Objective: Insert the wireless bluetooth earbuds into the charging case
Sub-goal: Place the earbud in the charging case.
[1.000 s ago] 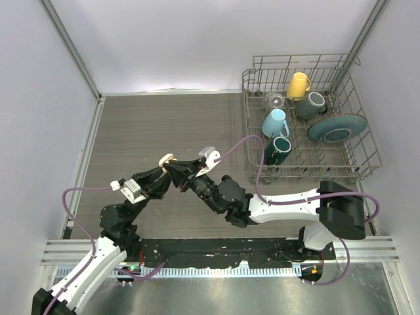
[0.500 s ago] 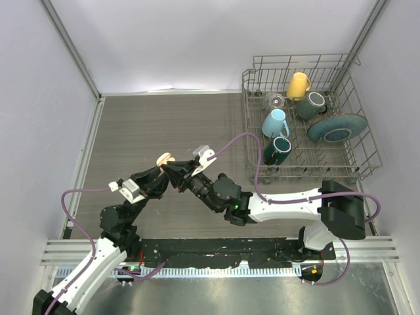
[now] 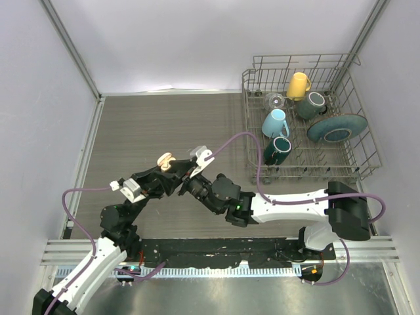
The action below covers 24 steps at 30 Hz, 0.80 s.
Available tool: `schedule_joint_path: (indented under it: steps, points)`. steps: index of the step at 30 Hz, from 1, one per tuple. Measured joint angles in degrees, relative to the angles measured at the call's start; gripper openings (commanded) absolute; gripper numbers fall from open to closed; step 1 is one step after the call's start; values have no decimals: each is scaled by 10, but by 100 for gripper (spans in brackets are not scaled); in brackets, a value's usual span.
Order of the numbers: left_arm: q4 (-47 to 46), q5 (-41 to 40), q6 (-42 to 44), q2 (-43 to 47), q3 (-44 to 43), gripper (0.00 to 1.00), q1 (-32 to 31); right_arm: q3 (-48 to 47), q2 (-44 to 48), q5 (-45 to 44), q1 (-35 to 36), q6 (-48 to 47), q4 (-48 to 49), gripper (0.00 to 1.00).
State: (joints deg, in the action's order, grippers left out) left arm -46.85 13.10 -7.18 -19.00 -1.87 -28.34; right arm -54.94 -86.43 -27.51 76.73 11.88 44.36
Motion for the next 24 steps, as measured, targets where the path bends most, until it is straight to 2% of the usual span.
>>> schedule_joint_path:
  steps: [8, 16, 18, 20, 24]
  points:
    - [-4, 4, 0, 0, 0, 0, 0, -14, 34, -4, -6, -20, -8, 72]
    - [-5, 12, 0, -2, 0, 0, 0, -18, 83, -15, -12, 3, -19, 74]
    - [-4, 17, 1, -3, 0, 0, 0, -35, 89, -33, -19, 20, -74, 74]
    - [0, 26, 2, -3, 0, 0, 0, -78, 87, -46, -38, 50, -172, 74]
    - [19, 47, 3, -11, -11, 0, 0, -145, 85, -25, -109, 118, -312, 75]
